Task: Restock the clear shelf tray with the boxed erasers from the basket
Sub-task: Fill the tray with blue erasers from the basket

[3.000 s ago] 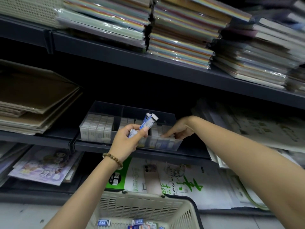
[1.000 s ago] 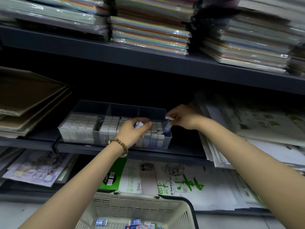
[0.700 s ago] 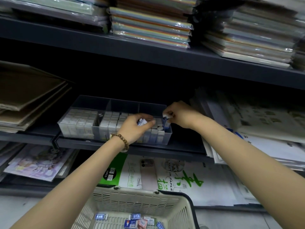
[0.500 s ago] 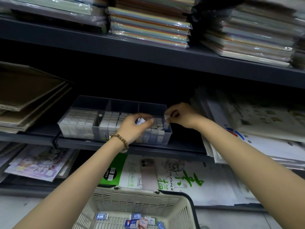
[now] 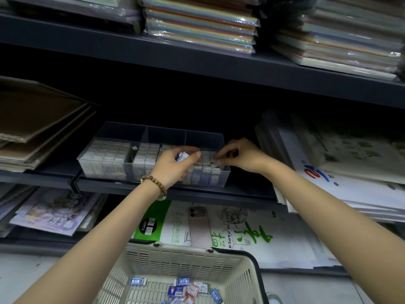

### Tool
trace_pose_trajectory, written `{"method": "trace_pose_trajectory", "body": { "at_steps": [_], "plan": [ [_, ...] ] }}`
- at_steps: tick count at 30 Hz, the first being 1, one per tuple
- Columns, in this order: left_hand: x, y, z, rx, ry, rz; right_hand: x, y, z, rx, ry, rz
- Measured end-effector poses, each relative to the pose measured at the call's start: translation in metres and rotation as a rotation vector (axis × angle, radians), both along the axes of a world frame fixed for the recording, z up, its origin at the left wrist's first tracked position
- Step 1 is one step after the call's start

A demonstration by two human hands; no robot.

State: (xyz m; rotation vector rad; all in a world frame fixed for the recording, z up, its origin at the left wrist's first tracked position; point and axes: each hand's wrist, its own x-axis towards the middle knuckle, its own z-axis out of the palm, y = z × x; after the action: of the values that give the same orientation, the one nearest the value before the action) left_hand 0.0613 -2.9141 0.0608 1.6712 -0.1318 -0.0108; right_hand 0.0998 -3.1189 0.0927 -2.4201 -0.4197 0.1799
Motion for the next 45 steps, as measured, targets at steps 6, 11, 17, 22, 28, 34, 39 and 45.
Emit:
{"method": "trace_pose_trajectory", "body": {
  "at_steps": [6,11,17,22,28,34,39,45],
  "plan": [
    [-0.001,0.000,0.001,-0.026,0.003,-0.010,0.002,0.005,-0.006,-0.016,0.002,-0.021],
    [-0.002,-0.001,0.001,-0.045,0.002,-0.015,0.003,0.005,-0.010,-0.045,0.005,-0.062],
    [-0.005,-0.001,0.002,-0.063,0.022,0.005,-0.002,0.000,-0.015,-0.060,-0.030,-0.148],
    [-0.007,-0.002,0.003,-0.071,0.046,0.005,-0.004,0.007,-0.021,0.074,-0.053,-0.197],
    [-0.009,-0.006,0.010,-0.280,0.304,-0.039,-0.006,0.002,-0.022,0.217,0.022,-0.277],
    [-0.018,-0.005,0.014,-0.407,0.310,-0.275,-0.026,0.005,0.005,0.403,0.055,-0.196],
    [-0.024,-0.008,0.019,-0.129,0.233,-0.406,-0.043,0.016,0.023,0.340,0.264,-0.018],
    [-0.021,-0.011,0.027,-0.156,0.272,-0.323,-0.049,0.018,0.026,0.567,0.373,-0.033]
  ]
}}
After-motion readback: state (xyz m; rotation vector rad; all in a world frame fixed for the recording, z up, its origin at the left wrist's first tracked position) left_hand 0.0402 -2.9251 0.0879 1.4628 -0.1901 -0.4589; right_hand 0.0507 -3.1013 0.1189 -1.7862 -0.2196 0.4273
